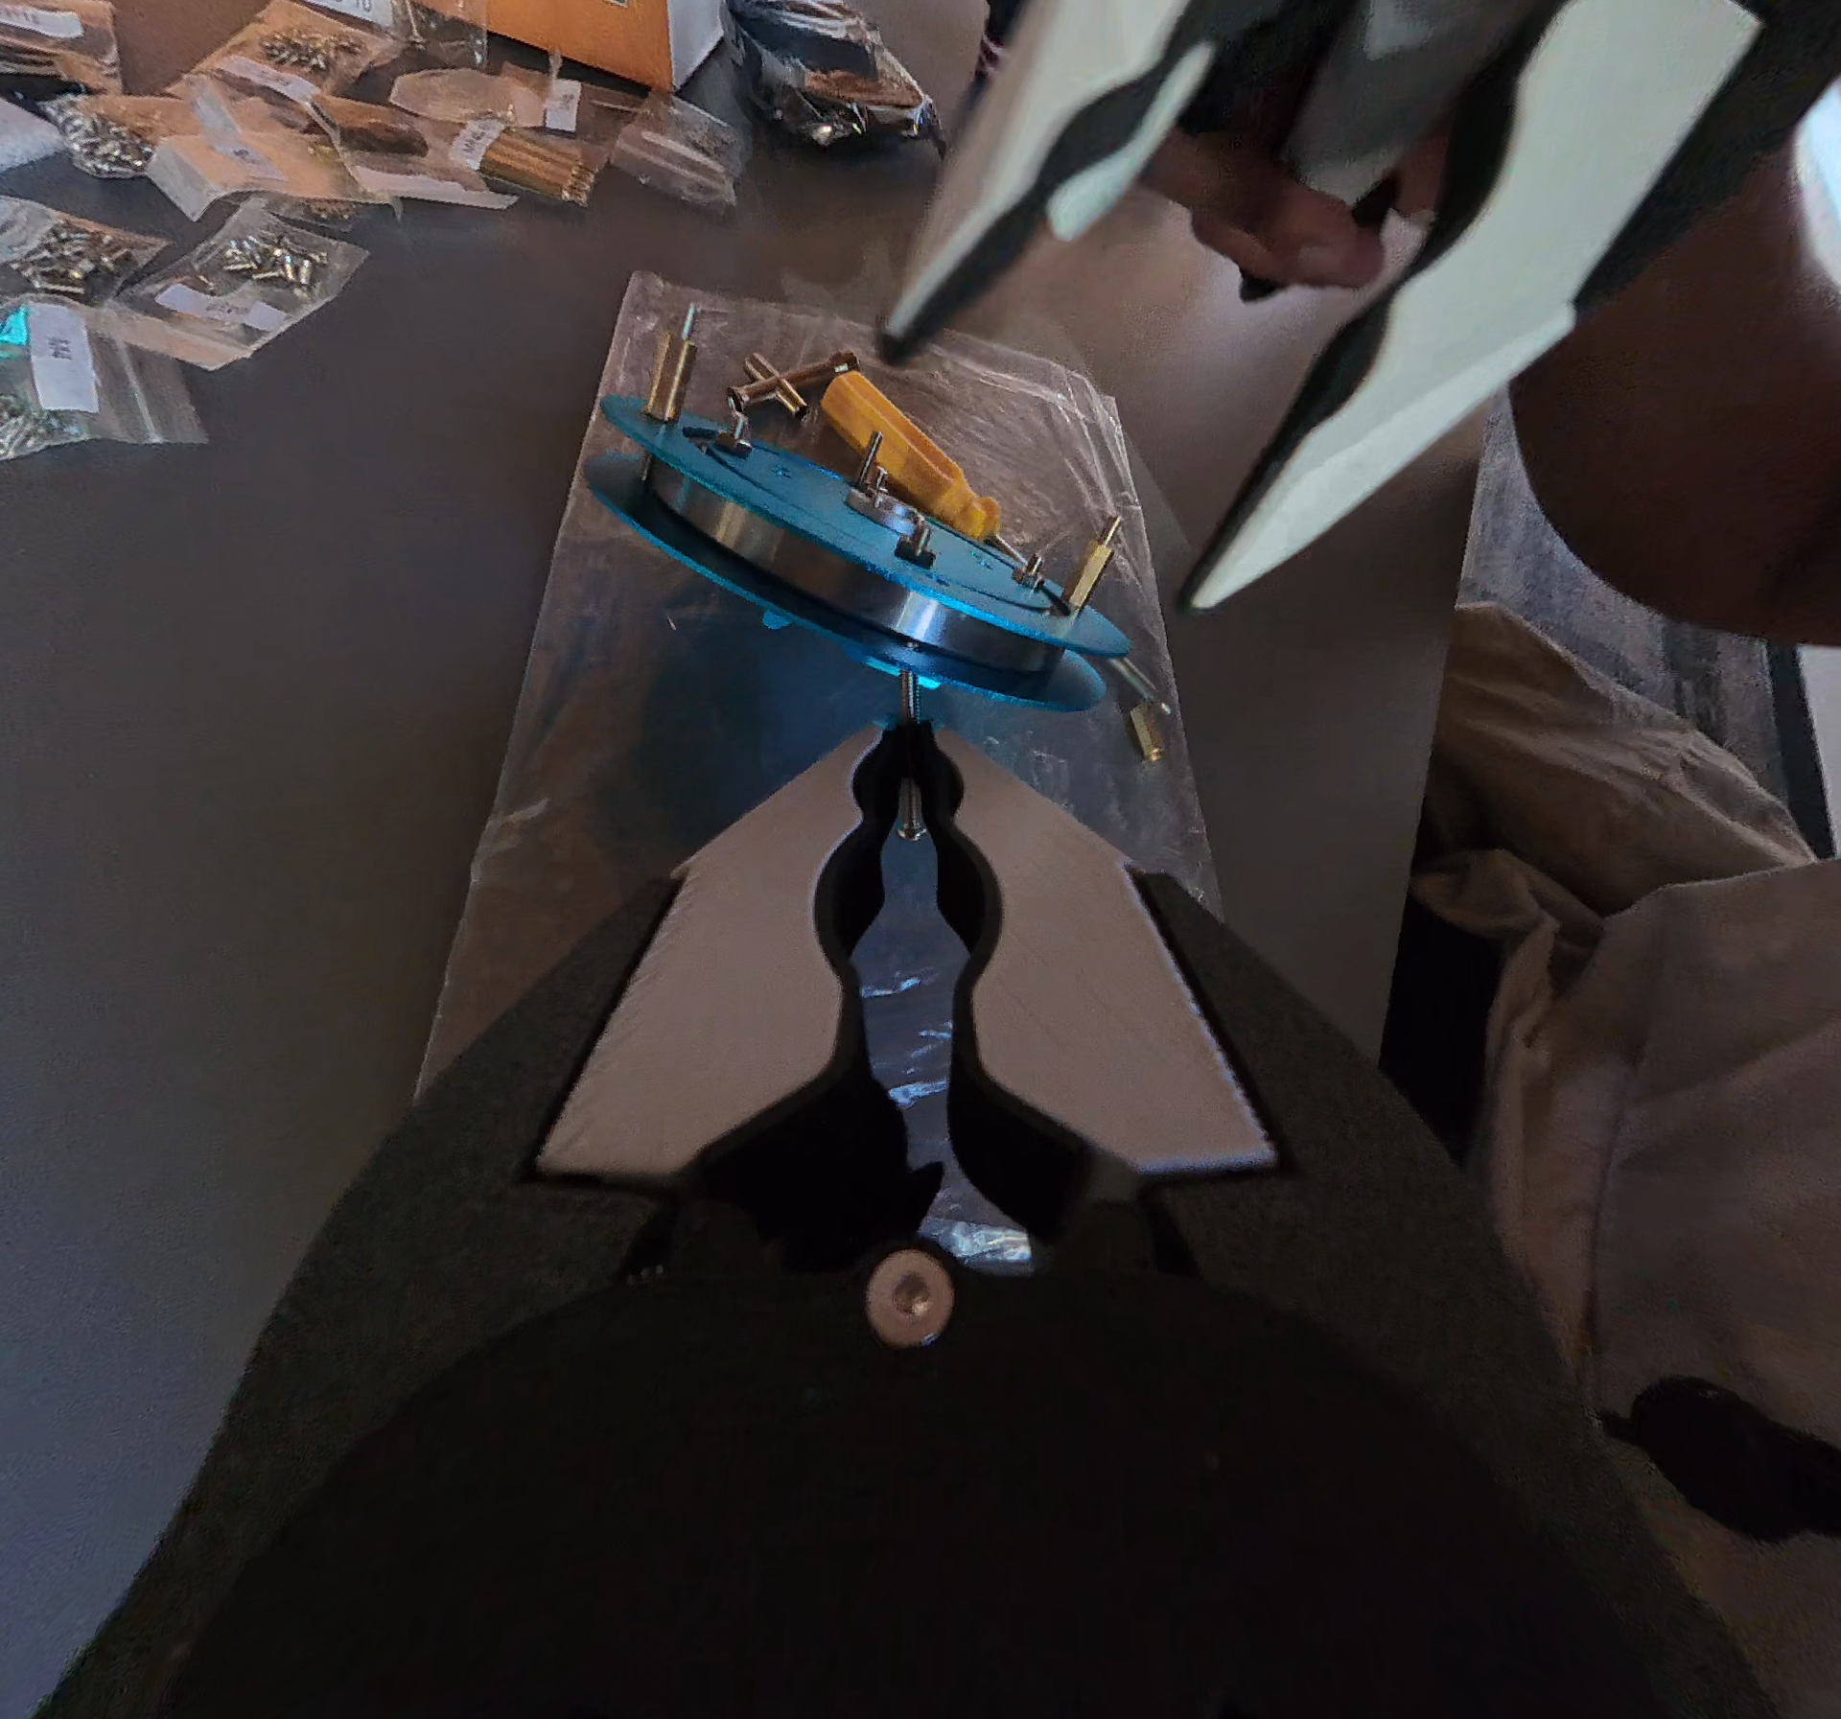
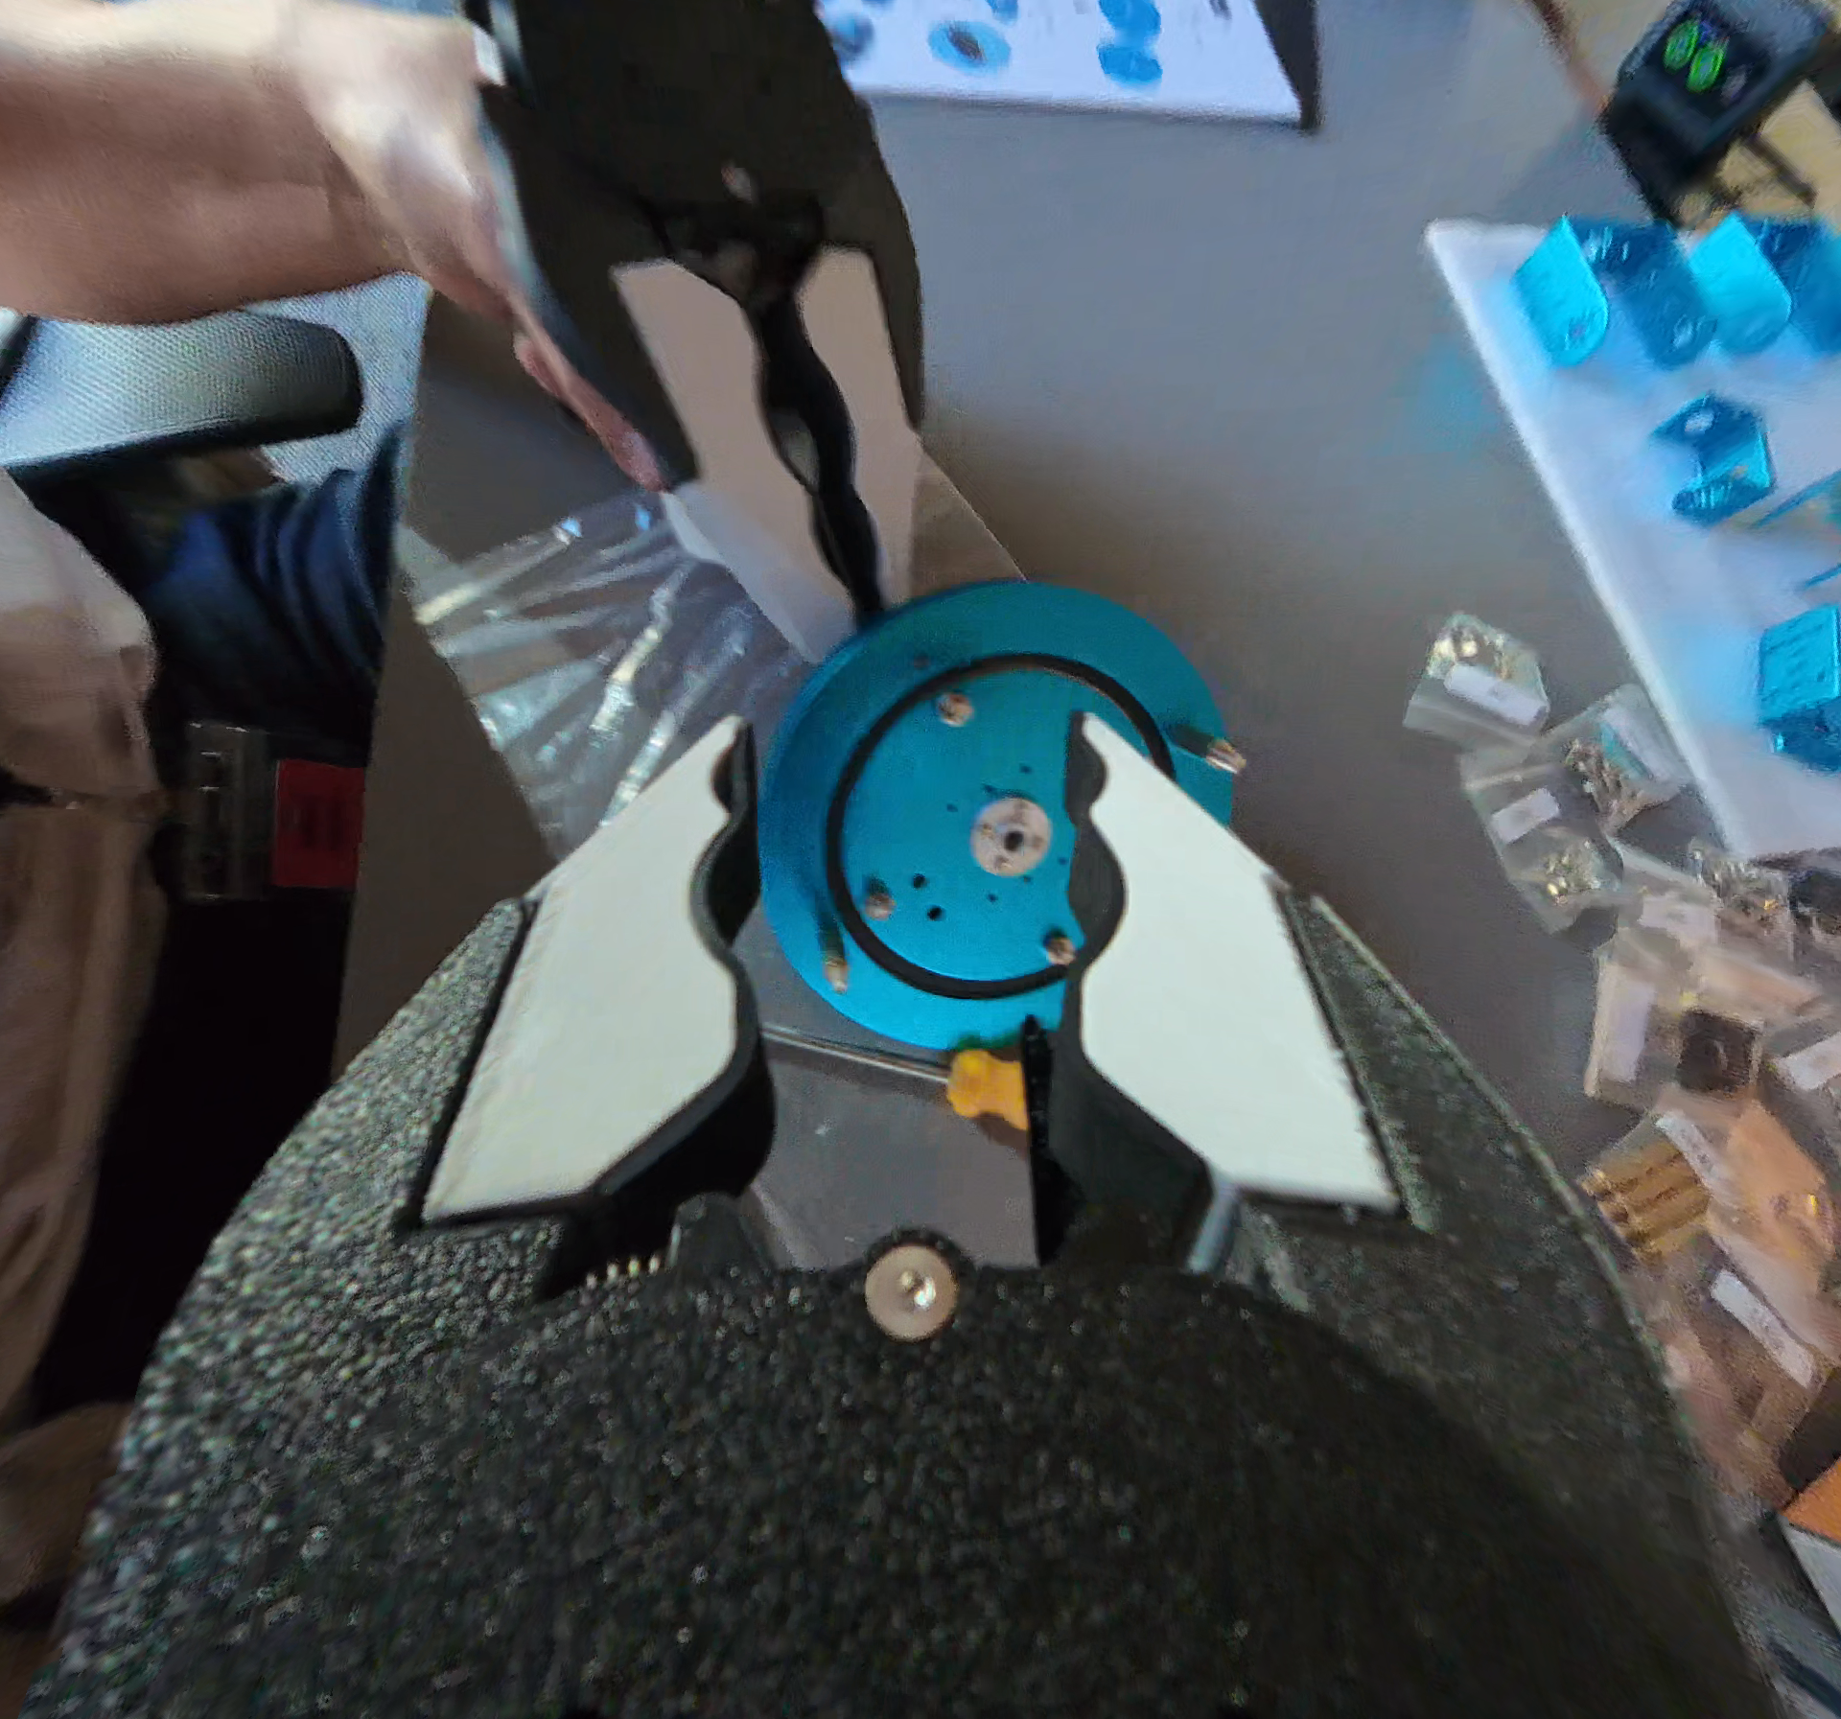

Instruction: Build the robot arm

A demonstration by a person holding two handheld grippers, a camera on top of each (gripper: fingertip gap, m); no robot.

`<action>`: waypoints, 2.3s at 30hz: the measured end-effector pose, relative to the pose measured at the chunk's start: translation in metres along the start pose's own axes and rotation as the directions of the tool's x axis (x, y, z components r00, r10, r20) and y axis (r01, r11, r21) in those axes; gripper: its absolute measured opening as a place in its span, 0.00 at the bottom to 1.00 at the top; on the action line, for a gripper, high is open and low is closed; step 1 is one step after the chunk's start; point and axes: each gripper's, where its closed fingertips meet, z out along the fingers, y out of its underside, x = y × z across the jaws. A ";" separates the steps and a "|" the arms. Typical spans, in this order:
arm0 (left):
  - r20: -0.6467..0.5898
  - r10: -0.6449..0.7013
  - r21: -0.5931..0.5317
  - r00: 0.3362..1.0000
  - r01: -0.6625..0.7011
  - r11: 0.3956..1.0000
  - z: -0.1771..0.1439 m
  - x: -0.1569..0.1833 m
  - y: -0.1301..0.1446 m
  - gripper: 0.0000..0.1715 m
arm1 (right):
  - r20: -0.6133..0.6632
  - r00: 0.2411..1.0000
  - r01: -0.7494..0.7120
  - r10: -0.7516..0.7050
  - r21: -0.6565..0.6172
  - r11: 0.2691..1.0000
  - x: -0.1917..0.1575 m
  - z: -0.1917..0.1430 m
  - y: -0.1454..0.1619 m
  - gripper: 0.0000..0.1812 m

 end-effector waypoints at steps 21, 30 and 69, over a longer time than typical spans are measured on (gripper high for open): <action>-0.085 0.112 -0.215 0.990 -0.128 0.968 0.030 -0.005 -0.058 0.01 | 0.350 0.911 -0.310 0.216 0.239 0.920 0.034 -0.034 0.004 0.22; -0.209 -0.010 -0.366 0.978 -0.069 0.928 0.038 0.000 -0.070 0.01 | 0.060 0.976 -0.215 0.208 0.136 0.967 0.052 -0.047 0.007 0.11; -0.234 -0.113 -0.371 0.966 0.019 0.928 0.044 0.006 -0.078 0.01 | -0.330 0.909 -0.252 0.254 0.048 0.967 0.079 -0.055 0.031 0.01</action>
